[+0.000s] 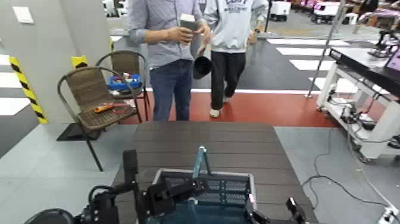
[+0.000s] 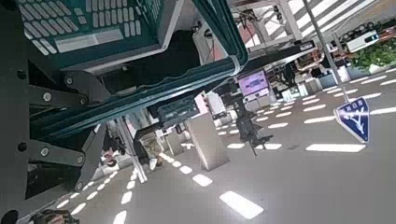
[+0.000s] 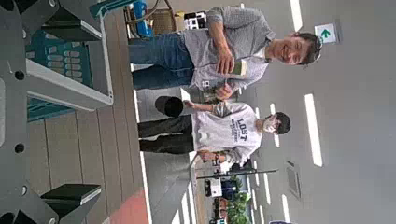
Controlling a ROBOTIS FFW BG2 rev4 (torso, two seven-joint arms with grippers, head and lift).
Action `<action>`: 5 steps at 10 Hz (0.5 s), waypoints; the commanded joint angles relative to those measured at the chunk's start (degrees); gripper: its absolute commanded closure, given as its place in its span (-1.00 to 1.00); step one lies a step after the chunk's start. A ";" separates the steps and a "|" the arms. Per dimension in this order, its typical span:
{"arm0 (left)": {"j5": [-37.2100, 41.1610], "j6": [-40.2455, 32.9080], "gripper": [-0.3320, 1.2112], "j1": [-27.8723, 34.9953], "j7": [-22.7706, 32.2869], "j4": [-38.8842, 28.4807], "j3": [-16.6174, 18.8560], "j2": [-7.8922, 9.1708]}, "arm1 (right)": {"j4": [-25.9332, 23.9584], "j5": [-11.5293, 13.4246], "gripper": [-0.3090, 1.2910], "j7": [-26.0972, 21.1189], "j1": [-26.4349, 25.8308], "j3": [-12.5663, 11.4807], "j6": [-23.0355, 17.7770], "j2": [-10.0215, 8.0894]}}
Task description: Grasp the handle of the crate.
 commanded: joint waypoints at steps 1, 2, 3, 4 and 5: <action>-0.27 -0.22 0.97 0.09 -0.31 0.09 0.15 -0.24 | 0.11 0.33 -0.43 -0.48 -0.01 0.07 -0.38 -0.07; -0.27 -0.22 0.97 0.09 -0.48 0.18 0.15 -0.32 | 0.11 0.24 -0.43 -0.48 -0.01 0.25 -0.29 -0.25; -0.27 -0.30 0.97 0.09 -0.57 0.18 0.15 -0.41 | 0.11 0.24 -0.43 -0.57 -0.01 0.34 -0.21 -0.25; -0.35 -0.30 0.97 0.09 -0.66 0.27 0.15 -0.41 | 0.11 0.24 -0.43 -0.57 -0.01 0.34 -0.12 -0.25; -0.35 -0.30 0.97 0.00 -0.66 0.27 0.15 -0.50 | 0.02 0.33 -0.43 -0.57 -0.10 0.34 0.06 -0.25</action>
